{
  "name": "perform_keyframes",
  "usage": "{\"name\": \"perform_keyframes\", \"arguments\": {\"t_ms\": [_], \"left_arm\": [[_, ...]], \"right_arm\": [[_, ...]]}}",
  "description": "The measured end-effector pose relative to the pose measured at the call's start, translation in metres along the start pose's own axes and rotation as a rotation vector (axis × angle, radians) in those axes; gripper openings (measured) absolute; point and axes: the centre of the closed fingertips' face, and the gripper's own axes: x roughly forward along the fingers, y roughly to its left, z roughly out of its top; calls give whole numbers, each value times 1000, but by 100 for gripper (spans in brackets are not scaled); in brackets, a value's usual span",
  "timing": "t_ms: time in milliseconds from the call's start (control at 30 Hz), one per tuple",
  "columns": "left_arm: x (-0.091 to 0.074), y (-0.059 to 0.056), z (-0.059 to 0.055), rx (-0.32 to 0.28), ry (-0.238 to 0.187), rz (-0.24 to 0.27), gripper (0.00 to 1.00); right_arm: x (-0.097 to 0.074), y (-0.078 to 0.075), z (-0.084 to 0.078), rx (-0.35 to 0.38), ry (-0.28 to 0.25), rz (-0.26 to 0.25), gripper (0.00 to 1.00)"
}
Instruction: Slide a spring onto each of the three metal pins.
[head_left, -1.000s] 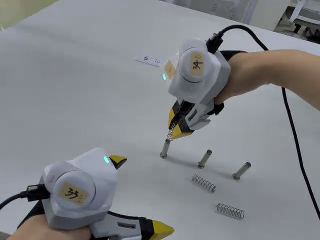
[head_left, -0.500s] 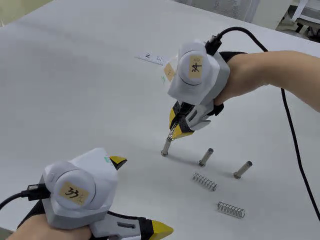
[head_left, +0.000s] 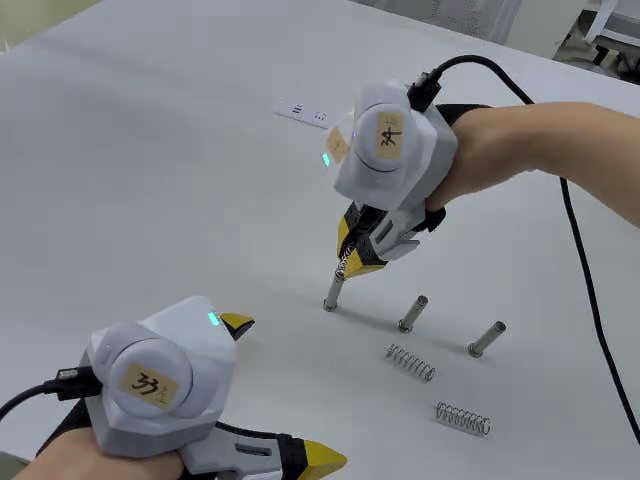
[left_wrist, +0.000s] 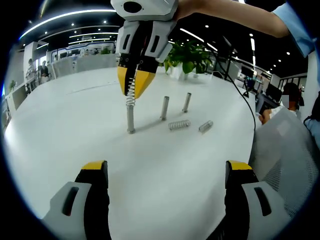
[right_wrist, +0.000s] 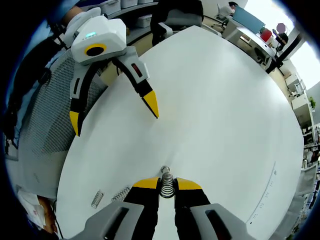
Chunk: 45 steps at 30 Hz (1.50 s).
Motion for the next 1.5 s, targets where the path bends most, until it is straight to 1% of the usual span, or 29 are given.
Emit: {"name": "perform_keyframes", "arguments": {"t_ms": [267,533,733,1000,1267,1500], "left_arm": [[0,1,-1,-3,2,1,96],[0,4,-1,-8,4,5,96],[0,5,-3,-13,7,6,95],[0,6,-3,-20,7,7,95],[1,6,-7,-28,11,7,95],[1,7,-9,-33,14,6,95]], "right_arm": [[4,-3,1,-2,-3,8,8],[14,-2,-2,-16,23,19,8],[24,1,-3,-8,31,36,8],[36,2,-4,-25,54,38,8],[45,1,-8,-34,75,36,8],[49,0,-9,-27,72,34,8]]}}
